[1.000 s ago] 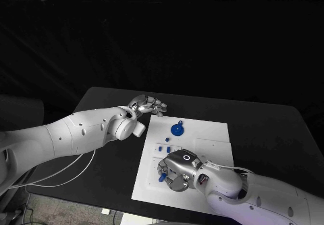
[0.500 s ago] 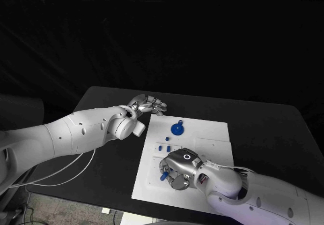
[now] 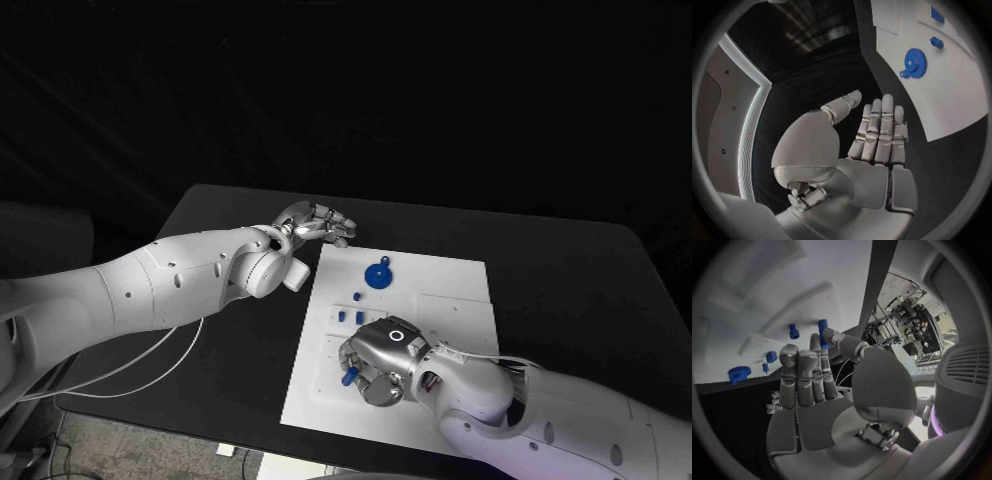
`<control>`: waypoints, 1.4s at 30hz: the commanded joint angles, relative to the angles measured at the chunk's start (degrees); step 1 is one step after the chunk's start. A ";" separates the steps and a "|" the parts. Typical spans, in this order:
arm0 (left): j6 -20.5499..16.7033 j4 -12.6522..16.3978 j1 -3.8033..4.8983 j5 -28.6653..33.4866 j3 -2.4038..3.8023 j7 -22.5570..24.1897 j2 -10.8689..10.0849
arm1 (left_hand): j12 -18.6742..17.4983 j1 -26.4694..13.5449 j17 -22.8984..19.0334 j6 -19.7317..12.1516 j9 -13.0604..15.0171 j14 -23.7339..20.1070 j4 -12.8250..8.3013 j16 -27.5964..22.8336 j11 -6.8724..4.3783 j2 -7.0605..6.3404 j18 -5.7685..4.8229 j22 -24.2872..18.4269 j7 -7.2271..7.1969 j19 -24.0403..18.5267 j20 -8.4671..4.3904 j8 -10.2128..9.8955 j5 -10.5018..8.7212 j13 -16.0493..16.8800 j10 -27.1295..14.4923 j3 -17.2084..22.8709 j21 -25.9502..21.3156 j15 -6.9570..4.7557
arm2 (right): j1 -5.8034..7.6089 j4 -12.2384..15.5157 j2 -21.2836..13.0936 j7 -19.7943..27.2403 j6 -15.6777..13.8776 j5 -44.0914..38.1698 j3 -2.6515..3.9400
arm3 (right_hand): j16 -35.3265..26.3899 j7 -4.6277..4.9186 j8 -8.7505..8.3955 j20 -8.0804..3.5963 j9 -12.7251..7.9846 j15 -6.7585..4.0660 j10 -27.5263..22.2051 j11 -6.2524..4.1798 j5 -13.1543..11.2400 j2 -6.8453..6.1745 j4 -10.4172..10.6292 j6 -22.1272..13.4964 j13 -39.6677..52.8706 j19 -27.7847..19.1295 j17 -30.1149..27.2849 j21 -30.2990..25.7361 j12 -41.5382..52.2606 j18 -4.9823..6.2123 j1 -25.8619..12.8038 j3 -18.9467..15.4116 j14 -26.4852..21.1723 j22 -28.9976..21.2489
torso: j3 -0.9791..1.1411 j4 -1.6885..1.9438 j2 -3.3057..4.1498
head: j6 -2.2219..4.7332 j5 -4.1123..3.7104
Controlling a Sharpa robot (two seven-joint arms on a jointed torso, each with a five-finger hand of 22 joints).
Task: Assemble the parts on the task board
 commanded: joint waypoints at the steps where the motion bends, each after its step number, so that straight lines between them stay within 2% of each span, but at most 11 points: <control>1: 0.83 0.09 0.06 0.23 0.04 0.32 0.13 | -0.26 0.10 0.07 -0.49 -0.07 0.33 -0.02 -0.31 0.06 0.09 0.08 0.09 -0.03 0.38 -0.14 0.35 -0.21 -0.07 -0.31 -0.38 -0.18 -0.10 | -0.05 -0.09 0.28 0.40 2.97 -0.72 -0.35 | -0.14 0.03 0.39 -0.33 0.42 -0.55 0.29 -0.07 -0.07 0.19 -0.07 0.45 -0.10 0.23 -0.04 0.40 0.28 3.62 -0.24 0.30 -0.05 1.14 | -0.02 0.04 0.00 | -0.06 -0.02; 8: 0.91 0.12 0.06 0.23 0.04 0.26 0.13 | -0.27 0.10 0.11 -0.50 -0.07 0.32 -0.02 -0.34 0.07 0.07 0.08 0.10 -0.02 0.38 -0.14 0.35 -0.22 -0.08 -0.33 -0.40 -0.21 -0.10 | -0.04 -0.24 0.62 0.29 4.25 -0.91 -1.09 | -0.22 0.06 0.30 -0.27 0.44 -0.51 0.09 -0.03 -0.07 0.06 -0.07 0.35 -0.06 0.14 -0.05 0.38 0.24 3.62 -0.44 0.38 -0.16 1.12 | -0.03 0.04 0.00 | -0.20 -0.05; 13: 0.94 0.13 0.06 0.23 0.04 0.21 0.04 | -0.27 0.11 0.14 -0.52 -0.08 0.32 -0.03 -0.37 0.08 0.06 0.08 0.11 -0.02 0.38 -0.14 0.35 -0.21 -0.10 -0.35 -0.40 -0.22 -0.10 | -0.04 -0.50 1.01 0.67 3.77 -0.43 -1.28 | -0.36 0.14 0.11 -0.13 0.41 -0.40 -0.17 0.08 0.14 -0.23 -0.16 0.23 -0.04 -0.07 -0.08 0.32 0.15 3.62 -0.68 0.52 -0.33 1.11 | 0.00 0.05 0.03 | -0.23 0.04; 15: 0.94 0.11 0.06 0.23 0.04 0.18 0.02 | -0.28 0.12 0.16 -0.52 -0.08 0.31 -0.04 -0.39 0.08 0.06 0.08 0.11 -0.02 0.38 -0.14 0.35 -0.22 -0.11 -0.36 -0.40 -0.23 -0.09 | -0.04 -0.63 1.11 0.92 2.72 0.62 -1.33 | -0.53 0.25 -0.14 0.00 0.33 -0.26 -0.51 0.21 0.18 -0.58 -0.24 0.03 -0.07 -0.25 -0.13 0.26 -0.01 3.62 -0.94 0.54 -0.56 1.10 | 0.00 0.07 0.03 | -0.23 0.00; 18: 0.96 0.12 0.06 0.23 0.04 0.16 -0.01 | -0.28 0.12 0.17 -0.53 -0.09 0.31 -0.04 -0.40 0.08 0.06 0.08 0.12 -0.02 0.38 -0.14 0.35 -0.22 -0.11 -0.37 -0.40 -0.23 -0.09 | -0.04 -0.79 1.19 1.04 1.88 1.40 -1.34 | -0.69 0.96 -1.28 0.11 -0.15 0.38 -2.29 0.87 0.23 -1.76 -0.01 -1.64 -0.57 -0.36 -0.21 0.27 -1.06 3.62 -1.86 -0.42 -0.68 1.10 | -0.02 0.05 0.00 | -0.26 0.00; 24: 1.06 0.14 0.07 0.23 0.04 0.05 0.00 | -0.29 0.12 0.21 -0.55 -0.09 0.31 -0.04 -0.43 0.09 0.04 0.08 0.12 -0.01 0.38 -0.13 0.34 -0.23 -0.12 -0.39 -0.41 -0.25 -0.09 | -0.03 -0.90 1.05 0.95 0.24 2.13 -1.34 | -0.58 2.29 -3.12 0.01 -1.11 1.64 -5.32 2.23 0.38 -3.25 0.48 -4.36 -1.89 -0.49 -0.15 0.27 -3.08 3.62 -1.99 -2.50 -0.64 1.05 | -0.02 0.02 0.00 | -0.19 -0.01; 31: 1.05 0.11 0.07 0.23 0.03 0.04 -0.07 | -0.30 0.12 0.26 -0.61 -0.11 0.30 -0.05 -0.48 0.11 0.01 0.08 0.14 0.01 0.38 -0.13 0.32 -0.24 -0.15 -0.44 -0.42 -0.27 -0.08 | -0.03 -0.90 0.79 1.13 -1.56 2.89 -1.34 | -0.71 3.36 -4.52 0.10 -1.94 3.09 -9.06 3.74 0.32 -4.17 0.56 -6.74 -3.84 -1.16 -0.19 -0.22 -5.52 3.62 -1.46 -3.71 -1.25 0.95 | 0.02 0.02 0.01 | -0.15 -0.03; 34: 1.07 0.12 0.07 0.23 0.03 0.04 -0.08 | -0.31 0.13 0.28 -0.62 -0.12 0.30 -0.05 -0.49 0.12 0.01 0.08 0.14 0.01 0.38 -0.13 0.32 -0.24 -0.16 -0.45 -0.42 -0.28 -0.08 | -0.03 -0.94 0.66 1.12 -2.33 3.23 -1.34 | -0.87 3.49 -4.67 0.30 -2.11 3.61 -10.14 4.23 0.37 -4.27 0.19 -7.06 -4.66 -1.68 -0.27 -0.52 -6.24 3.62 -1.42 -4.19 -1.73 0.95 | 0.03 0.01 0.00 | -0.14 -0.04; 37: 1.10 0.10 0.07 0.23 0.03 0.02 -0.08 | -0.31 0.13 0.29 -0.62 -0.12 0.29 -0.05 -0.50 0.12 0.01 0.08 0.14 0.01 0.38 -0.13 0.32 -0.24 -0.16 -0.45 -0.43 -0.28 -0.08 | -0.03 -0.89 0.48 1.24 -2.89 3.50 -1.34 | -0.90 3.51 -4.71 0.36 -2.15 3.69 -10.25 4.32 0.37 -4.30 0.11 -7.13 -4.81 -1.81 -0.29 -0.60 -6.32 3.62 -1.42 -4.28 -1.84 0.95 | 0.03 -0.01 0.01 | -0.14 -0.05; 42: 1.14 0.09 0.07 0.23 0.03 -0.01 -0.11 | -0.31 0.13 0.30 -0.63 -0.12 0.29 -0.05 -0.51 0.12 0.01 0.08 0.15 0.02 0.38 -0.13 0.32 -0.24 -0.17 -0.46 -0.42 -0.29 -0.08 | -0.03 -0.60 -0.02 1.49 -5.47 4.33 -1.34 | -1.12 3.40 -5.15 0.76 -2.47 4.32 -11.74 4.99 0.34 -4.38 -0.50 -8.05 -5.77 -2.65 -0.38 -1.12 -7.19 3.62 -1.57 -4.72 -2.61 0.90 | 0.03 -0.01 0.02 | -0.16 -0.12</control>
